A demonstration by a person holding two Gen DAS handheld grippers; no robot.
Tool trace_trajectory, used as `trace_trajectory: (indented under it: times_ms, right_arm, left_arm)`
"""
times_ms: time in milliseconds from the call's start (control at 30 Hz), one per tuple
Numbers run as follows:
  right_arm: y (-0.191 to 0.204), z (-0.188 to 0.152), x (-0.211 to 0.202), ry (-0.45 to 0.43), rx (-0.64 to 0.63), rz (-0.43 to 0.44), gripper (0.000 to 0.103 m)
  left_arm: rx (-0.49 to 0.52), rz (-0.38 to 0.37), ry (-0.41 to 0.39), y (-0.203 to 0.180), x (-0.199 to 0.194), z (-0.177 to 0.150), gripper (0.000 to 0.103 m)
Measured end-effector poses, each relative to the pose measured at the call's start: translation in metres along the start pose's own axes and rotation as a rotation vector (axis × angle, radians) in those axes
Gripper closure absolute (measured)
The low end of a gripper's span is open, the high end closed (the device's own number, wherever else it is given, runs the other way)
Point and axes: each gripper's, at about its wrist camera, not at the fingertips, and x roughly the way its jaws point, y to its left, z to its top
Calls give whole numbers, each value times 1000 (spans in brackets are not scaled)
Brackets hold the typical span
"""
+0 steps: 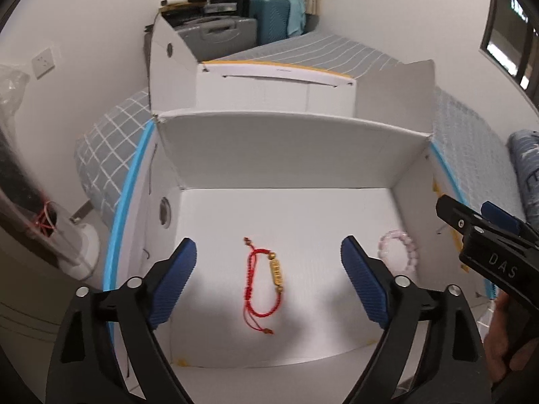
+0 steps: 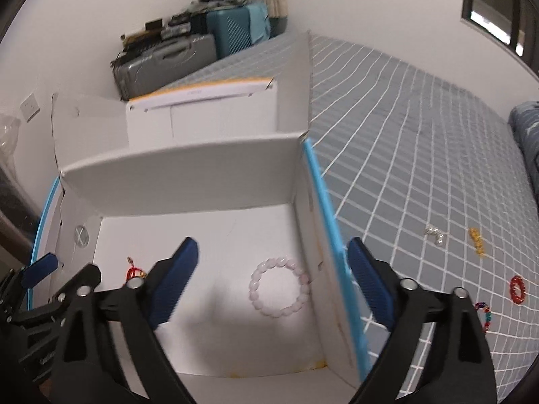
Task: Organize jewelry
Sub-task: 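Open both tools to drop the bracelets into the box, then move both tools back over the remaining bracelets on the bed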
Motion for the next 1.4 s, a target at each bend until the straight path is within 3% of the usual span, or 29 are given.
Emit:
trace_trajectory:
  times_ms: [267, 600, 1033, 1400]
  right_arm:
    - [-22, 3, -23, -45, 23, -31, 8]
    - [-61, -9, -49, -82, 53, -99, 8]
    - [-167, -51, -96, -76, 163, -219, 8]
    - [-258, -119, -118, -22, 290, -317, 8]
  left_arm:
    - [30, -12, -36, -12, -13, 0, 6]
    - [85, -62, -54, -41, -28, -5, 6]
    - [235, -167, -69, -131, -52, -28, 6]
    - [434, -318, -6, -233, -49, -78, 6]
